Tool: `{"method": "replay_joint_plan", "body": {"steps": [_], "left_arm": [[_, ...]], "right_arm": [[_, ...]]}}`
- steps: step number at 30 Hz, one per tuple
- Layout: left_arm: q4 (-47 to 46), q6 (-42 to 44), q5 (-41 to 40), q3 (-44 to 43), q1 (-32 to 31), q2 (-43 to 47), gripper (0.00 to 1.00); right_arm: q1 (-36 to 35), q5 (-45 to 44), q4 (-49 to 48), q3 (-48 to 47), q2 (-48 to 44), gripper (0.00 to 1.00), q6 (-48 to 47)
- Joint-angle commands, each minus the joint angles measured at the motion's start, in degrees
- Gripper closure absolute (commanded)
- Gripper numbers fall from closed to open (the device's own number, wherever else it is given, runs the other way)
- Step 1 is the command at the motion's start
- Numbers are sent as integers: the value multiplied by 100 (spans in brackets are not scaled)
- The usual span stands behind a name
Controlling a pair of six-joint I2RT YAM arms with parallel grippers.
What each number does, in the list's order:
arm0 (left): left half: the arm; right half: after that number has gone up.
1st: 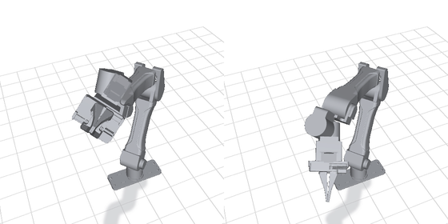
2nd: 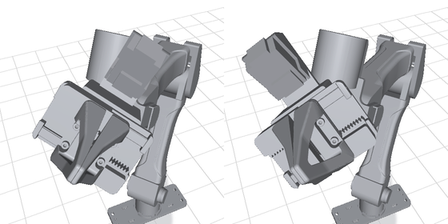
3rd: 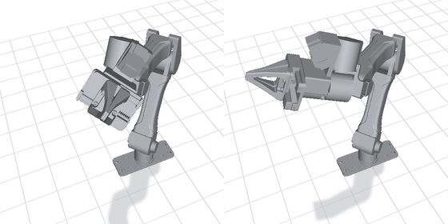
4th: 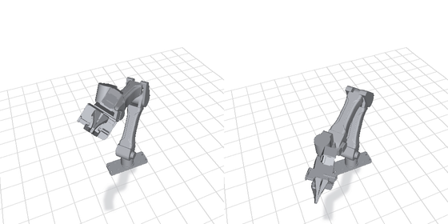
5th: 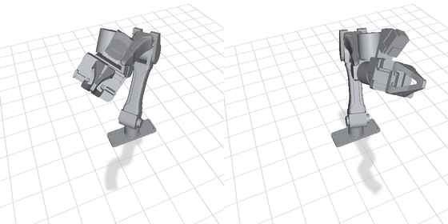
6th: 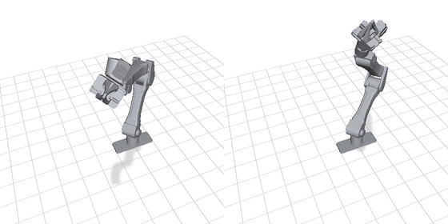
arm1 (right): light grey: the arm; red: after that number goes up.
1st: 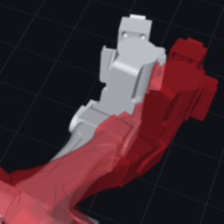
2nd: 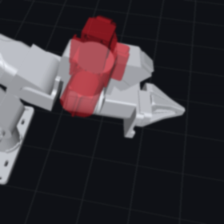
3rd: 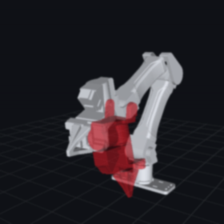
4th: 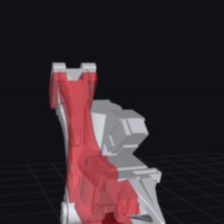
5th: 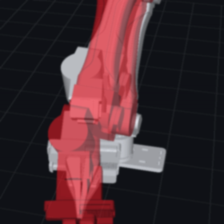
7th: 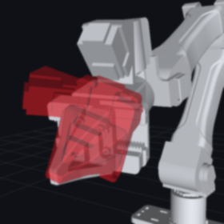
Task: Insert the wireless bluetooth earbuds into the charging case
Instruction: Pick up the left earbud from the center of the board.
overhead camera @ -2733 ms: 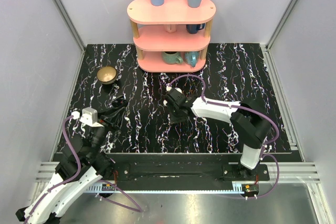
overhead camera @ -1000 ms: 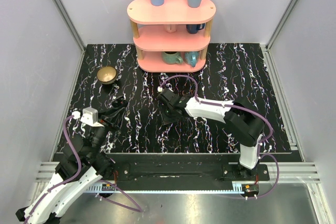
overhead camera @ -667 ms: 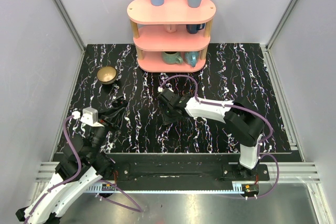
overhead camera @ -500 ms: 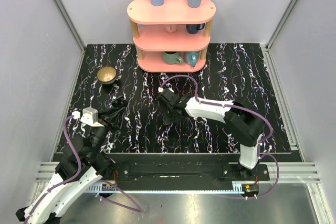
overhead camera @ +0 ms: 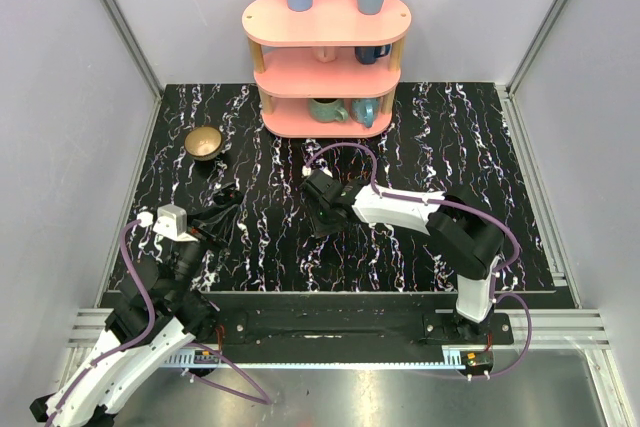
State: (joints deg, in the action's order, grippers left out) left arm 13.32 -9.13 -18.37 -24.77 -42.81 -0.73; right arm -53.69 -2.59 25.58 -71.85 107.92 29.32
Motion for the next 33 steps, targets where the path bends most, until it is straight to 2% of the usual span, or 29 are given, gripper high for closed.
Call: {"method": "replay_joint_plan", "body": {"steps": [1, 20, 31, 33], "left_arm": [[-198, -72, -105, -186, -8, 838, 100], [-163, -98, -149, -186, -8, 820, 100], [-155, -107, -149, -186, -17, 820, 100], [-163, -107, -149, -186, -8, 820, 100]], "right_arm": [[-45, -224, 192, 14, 27, 67, -67], [-45, -532, 386, -39, -25, 68, -67], [-36, -699, 386, -39, -113, 80, -14], [-27, -725, 386, -30, -104, 79, -23]]}}
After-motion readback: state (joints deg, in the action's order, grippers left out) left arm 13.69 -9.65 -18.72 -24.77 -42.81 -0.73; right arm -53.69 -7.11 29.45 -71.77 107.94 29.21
